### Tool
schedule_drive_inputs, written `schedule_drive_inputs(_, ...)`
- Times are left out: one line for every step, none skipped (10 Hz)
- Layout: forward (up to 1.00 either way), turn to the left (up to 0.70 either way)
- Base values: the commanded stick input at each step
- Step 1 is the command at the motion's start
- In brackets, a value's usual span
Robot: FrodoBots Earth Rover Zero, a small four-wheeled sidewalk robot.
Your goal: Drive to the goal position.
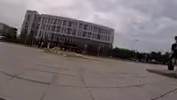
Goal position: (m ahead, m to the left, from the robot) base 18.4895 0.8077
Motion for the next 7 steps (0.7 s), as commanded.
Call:
schedule_drive_inputs(0.85, 0.00)
schedule_drive_inputs(0.85, 0.00)
schedule_drive_inputs(0.85, 0.00)
schedule_drive_inputs(0.85, 0.00)
schedule_drive_inputs(0.85, 0.00)
schedule_drive_inputs(0.85, 0.00)
schedule_drive_inputs(0.85, 0.00)
